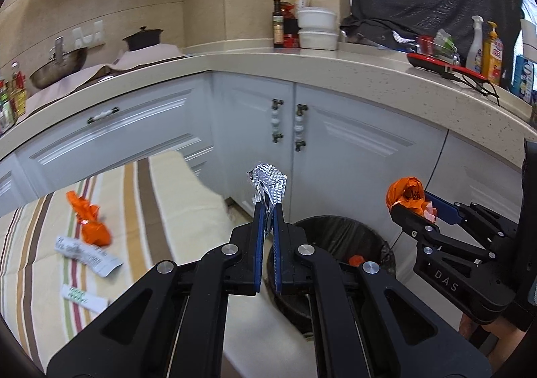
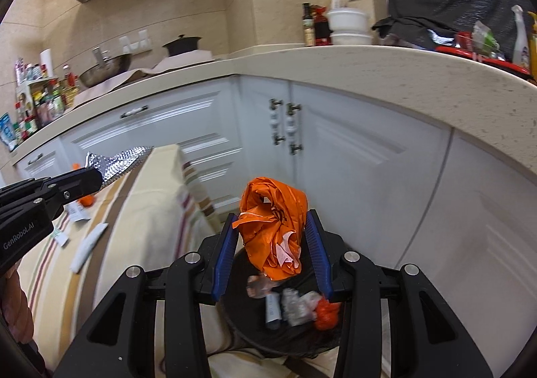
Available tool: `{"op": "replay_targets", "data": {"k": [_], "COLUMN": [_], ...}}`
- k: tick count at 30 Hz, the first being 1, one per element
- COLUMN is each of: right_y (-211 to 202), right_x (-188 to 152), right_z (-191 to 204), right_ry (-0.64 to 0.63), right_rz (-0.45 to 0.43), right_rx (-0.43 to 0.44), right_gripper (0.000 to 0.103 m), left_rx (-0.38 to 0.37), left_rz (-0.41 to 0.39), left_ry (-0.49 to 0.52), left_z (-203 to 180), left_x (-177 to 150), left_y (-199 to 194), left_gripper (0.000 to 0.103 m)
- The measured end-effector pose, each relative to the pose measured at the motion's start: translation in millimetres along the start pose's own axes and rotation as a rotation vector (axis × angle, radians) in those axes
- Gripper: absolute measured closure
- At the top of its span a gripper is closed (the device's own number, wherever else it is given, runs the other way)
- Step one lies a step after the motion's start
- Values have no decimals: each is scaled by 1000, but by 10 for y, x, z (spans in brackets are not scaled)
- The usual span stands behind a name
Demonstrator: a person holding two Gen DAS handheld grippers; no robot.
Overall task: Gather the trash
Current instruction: 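Carry the foil wrapper and orange bag over the bin and open both grippers, then move both grippers back over the table toward the white strip and tube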
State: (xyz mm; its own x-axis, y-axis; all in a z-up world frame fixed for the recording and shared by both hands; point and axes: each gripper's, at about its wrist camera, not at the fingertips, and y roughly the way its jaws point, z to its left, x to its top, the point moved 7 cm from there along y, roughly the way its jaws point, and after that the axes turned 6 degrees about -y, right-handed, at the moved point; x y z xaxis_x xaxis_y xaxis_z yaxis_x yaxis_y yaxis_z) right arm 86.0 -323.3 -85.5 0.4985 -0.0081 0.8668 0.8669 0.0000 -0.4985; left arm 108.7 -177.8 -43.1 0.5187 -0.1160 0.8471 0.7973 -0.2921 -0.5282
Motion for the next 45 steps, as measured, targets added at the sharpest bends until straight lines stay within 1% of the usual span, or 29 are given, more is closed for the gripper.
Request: {"op": "replay_targets", "data": {"k": [4, 7, 8, 9, 10, 12, 14, 15, 19, 21, 22, 24, 28, 31, 36, 38, 41, 45], "right_y": [79, 168, 199, 244, 287, 346, 369, 375, 362, 345, 331, 303, 228, 206, 186, 195, 191, 199], "right_x": [14, 6, -1, -18, -35, -64, -76, -84, -78, -62, -46, -10, 92, 172, 296, 338, 358, 337], "right_z": [-161, -273, -296, -331, -369, -419, -443, -450, -414, -375, -345, -283, -64, 154, 648, 876, 1251, 1659], "right_ry": [11, 20, 22, 25, 31, 42, 49, 51, 53, 54, 55, 53, 39, 23, -24, -47, -92, -147], "right_rz": [-5, -5, -3, 1, 5, 11, 15, 17, 15, 12, 8, -1, -24, -38, -55, -58, -55, -42], "right_rx": [-22, -36, -38, -39, -48, -59, -62, -64, -60, -55, -51, -39, -6, 31, 109, 144, 201, 256], "right_gripper": [62, 61, 61, 57, 50, 48, 48, 47, 47, 47, 47, 47, 45, 44, 44, 44, 44, 44], "left_rx": [-16, -25, -24, -17, -12, 3, 10, 11, 16, 20, 23, 33, 67, 105, 212, 259, 328, 408], "left_rz": [-9, 7, 13, 20, 24, 35, 38, 39, 29, 20, 13, -3, -23, -29, -46, -52, -61, -65], "left_ry": [36, 54, 59, 63, 62, 67, 62, 57, 52, 41, 33, 18, -20, -62, -128, -159, -204, -254], "left_z": [-245, -387, -417, -444, -463, -489, -490, -484, -438, -383, -343, -259, 22, 316, 936, 1191, 1574, 2030], "left_x": [52, 42, 31, 22, 15, 1, -10, -14, 4, 36, 57, 94, 127, 118, 66, 37, -30, -152], "left_y": [181, 370, 428, 494, 561, 669, 712, 719, 671, 624, 587, 509, 316, 158, -141, -260, -458, -701], "left_gripper": [98, 98, 98, 98, 95, 90, 70, 67, 66, 63, 59, 57, 52, 51, 48, 44, 44, 44]}}
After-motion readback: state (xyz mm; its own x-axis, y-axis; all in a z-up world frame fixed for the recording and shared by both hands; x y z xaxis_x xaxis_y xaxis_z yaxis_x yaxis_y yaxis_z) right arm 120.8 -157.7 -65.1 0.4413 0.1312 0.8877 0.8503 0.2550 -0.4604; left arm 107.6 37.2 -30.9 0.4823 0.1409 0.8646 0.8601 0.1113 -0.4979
